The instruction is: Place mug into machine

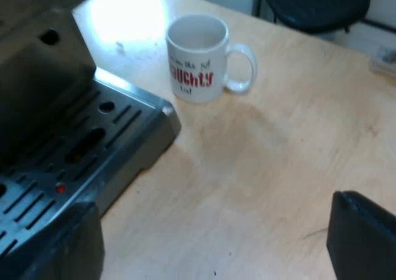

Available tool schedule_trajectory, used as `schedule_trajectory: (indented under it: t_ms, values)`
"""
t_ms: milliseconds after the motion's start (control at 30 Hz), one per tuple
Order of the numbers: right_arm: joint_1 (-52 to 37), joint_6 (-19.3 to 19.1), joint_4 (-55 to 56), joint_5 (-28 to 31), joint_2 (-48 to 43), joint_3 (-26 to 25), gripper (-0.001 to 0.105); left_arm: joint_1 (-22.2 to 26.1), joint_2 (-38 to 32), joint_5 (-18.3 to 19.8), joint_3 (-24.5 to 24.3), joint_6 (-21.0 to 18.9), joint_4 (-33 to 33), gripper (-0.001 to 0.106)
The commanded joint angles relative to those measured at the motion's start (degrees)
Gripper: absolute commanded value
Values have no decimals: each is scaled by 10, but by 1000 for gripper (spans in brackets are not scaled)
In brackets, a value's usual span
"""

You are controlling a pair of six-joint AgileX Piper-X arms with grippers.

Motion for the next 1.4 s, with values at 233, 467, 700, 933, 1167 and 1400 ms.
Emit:
schedule_trajectory:
  t_ms: [233,467,700,933,1167,1400]
  values:
    - [-1,-3,-28,-1,52,-5,92,-44,57,-36,-5,-8,-56,102]
    - [-1,-4,-56,-1,106,-5,92,-44,64,-35,-5,-12,-56,102]
    - [-1,-7,-90,-2,154,-5,92,-44,64,-35,-5,-12,-56,102]
    - [25,-7,-104,1,203,-5,92,-44,64,-35,-5,-12,-56,102]
    - [55,28,-131,49,271,-5,92,-44,64,-35,-5,-11,-56,102]
    - [55,58,-138,49,334,-2,92,-44,64,-33,-5,-11,-51,102]
